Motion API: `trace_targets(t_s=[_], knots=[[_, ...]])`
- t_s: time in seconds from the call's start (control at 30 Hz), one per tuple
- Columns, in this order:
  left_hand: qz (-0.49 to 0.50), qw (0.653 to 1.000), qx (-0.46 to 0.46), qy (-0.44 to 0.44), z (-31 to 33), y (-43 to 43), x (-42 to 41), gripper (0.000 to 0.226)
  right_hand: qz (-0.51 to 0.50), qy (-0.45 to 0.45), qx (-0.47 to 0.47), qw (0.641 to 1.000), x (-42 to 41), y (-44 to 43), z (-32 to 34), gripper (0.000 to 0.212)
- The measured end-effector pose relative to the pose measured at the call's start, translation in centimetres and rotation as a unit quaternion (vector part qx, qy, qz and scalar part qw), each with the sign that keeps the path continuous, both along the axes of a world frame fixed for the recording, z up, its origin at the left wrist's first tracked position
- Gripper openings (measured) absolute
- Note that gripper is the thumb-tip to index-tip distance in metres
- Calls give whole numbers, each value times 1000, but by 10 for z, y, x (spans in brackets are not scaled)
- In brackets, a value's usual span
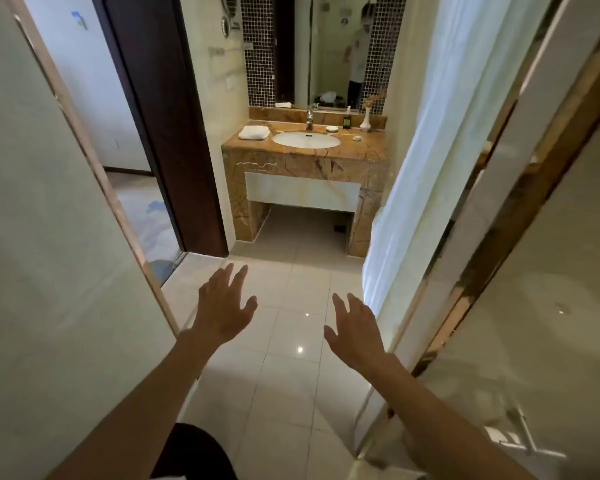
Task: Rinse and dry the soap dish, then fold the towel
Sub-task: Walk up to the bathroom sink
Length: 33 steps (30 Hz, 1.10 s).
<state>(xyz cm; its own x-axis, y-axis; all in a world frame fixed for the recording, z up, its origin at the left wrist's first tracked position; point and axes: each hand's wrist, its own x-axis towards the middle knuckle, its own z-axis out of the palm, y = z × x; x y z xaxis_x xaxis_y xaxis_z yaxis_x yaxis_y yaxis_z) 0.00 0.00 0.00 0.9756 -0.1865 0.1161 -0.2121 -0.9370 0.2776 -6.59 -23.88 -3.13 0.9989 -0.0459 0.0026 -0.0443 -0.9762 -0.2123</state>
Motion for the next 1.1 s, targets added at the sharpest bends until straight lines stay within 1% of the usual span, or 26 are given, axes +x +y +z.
trace_targets(t_s=[0.07, 0.3, 0.6, 0.77, 0.9, 1.1], knots=[[6, 1000, 2, -3, -3, 4, 18, 65, -8, -6, 4, 1000, 20, 3, -4, 67], [-23, 1000, 18, 3, -12, 12, 93, 66, -10, -10, -15, 1000, 98, 8, -12, 66], [-15, 999, 28, 25, -20, 4, 189, 66, 0, 33, -8, 999, 200, 11, -32, 65], [-20, 998, 38, 36, -30, -14, 253, 66, -1, 22, -5, 1000, 265, 2, -46, 62], [-29, 997, 46, 48, -31, -37, 308, 66, -9, 15, -24, 1000, 314, -16, -54, 62], [-49, 997, 46, 35, -29, -64, 383, 68, -13, 1, -34, 999, 382, -41, -51, 65]])
